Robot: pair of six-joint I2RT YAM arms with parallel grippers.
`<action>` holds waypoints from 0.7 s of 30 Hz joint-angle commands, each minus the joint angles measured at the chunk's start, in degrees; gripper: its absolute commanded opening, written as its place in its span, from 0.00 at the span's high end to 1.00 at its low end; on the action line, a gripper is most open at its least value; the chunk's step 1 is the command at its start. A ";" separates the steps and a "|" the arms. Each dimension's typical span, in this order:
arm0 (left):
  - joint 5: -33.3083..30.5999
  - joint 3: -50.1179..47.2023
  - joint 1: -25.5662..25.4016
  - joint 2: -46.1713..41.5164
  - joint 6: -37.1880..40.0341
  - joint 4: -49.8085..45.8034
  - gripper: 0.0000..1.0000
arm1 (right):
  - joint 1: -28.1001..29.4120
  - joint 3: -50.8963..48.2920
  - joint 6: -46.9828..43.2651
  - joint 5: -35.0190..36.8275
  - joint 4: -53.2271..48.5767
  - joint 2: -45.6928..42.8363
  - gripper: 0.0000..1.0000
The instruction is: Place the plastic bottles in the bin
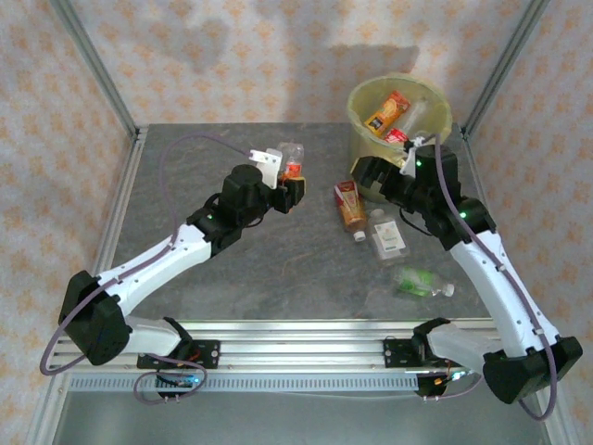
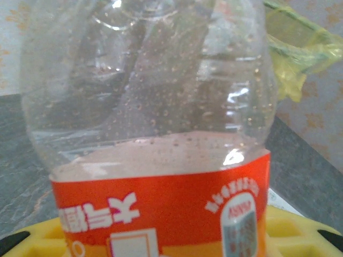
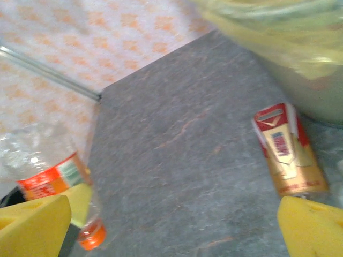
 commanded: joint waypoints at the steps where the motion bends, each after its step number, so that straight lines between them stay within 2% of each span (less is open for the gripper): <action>1: 3.32 -0.05 0.91 -2.16 3.15 5.13 0.48 | 3.06 4.13 -2.48 -3.98 3.60 1.28 0.01; 6: 5.75 0.09 1.13 -1.96 3.15 5.69 0.48 | 7.65 7.68 -4.90 -4.89 4.27 4.82 0.01; 16: 15.52 1.88 1.18 -1.26 3.17 5.33 0.47 | 10.40 11.39 -4.11 -13.23 9.89 13.34 0.01; 21: 17.30 2.31 1.18 -0.86 2.92 5.38 0.47 | 11.59 12.95 -4.69 -14.75 10.62 16.10 0.00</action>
